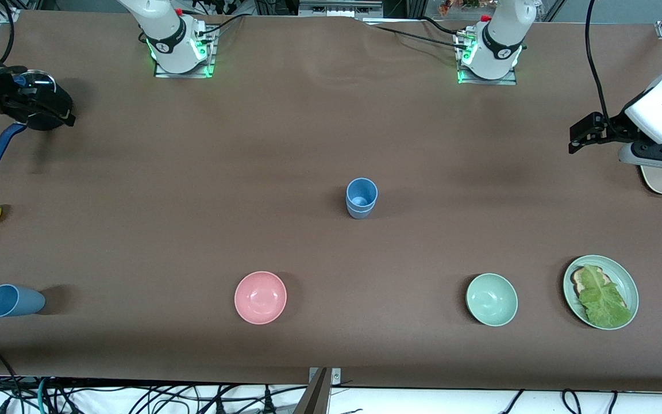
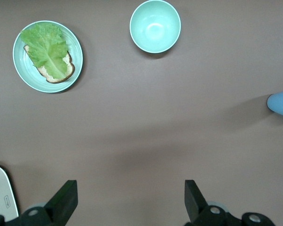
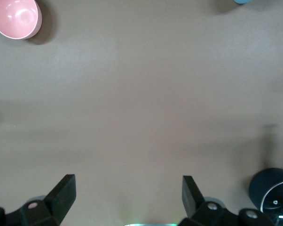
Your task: Stack blue cups with both arms
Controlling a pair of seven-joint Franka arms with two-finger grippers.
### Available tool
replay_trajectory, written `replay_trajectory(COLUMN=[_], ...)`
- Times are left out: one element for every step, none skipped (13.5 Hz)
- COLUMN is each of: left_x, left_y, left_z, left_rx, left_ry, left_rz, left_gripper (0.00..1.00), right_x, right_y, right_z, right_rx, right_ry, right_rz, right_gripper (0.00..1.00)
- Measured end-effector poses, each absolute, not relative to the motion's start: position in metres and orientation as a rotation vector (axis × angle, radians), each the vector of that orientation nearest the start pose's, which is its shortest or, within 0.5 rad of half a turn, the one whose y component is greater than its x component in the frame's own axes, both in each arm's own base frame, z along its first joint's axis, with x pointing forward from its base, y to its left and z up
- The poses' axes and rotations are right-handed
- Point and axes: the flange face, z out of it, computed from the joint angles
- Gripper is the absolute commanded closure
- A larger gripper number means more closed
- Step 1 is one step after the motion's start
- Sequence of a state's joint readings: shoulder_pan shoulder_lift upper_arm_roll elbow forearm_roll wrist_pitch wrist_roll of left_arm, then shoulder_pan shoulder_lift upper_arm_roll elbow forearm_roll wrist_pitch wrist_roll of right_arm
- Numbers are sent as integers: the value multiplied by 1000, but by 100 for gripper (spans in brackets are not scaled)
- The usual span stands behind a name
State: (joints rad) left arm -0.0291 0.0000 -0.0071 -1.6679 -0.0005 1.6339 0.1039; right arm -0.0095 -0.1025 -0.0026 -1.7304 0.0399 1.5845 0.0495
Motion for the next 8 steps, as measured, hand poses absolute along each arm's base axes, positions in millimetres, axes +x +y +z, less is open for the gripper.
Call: replay_trajectory(left_x=[557,557,557,556,556,556,556,556], left_y=[-20,-20,-20,-20,-20,-20,-20,-20], left_z=[584,584,584,583,583,583,583,583], left_rx=[-3135,-3135,-3135,-3135,-3135,-3135,-3135,-3135], left_ry=[220,220,220,220,219,219,220,219], left_rz=[54,54,55,60,65,68,69,69], left_gripper=[0,0,0,0,0,0,0,0], right_x=[522,523,524,525,525,525,525,525], right_y=[-2,-3,-4,-5,-5,-5,-4,-3], right_z=[605,605,605,604,604,604,604,604], right_rx=[-3101,-3106,-3114,-3120,-3124,-3129,-3133,-3135], right_ry=[87,83,79,76,72,68,63,58], right_rz=[68,61,50,46,46,45,45,44], right_gripper=[0,0,0,0,0,0,0,0])
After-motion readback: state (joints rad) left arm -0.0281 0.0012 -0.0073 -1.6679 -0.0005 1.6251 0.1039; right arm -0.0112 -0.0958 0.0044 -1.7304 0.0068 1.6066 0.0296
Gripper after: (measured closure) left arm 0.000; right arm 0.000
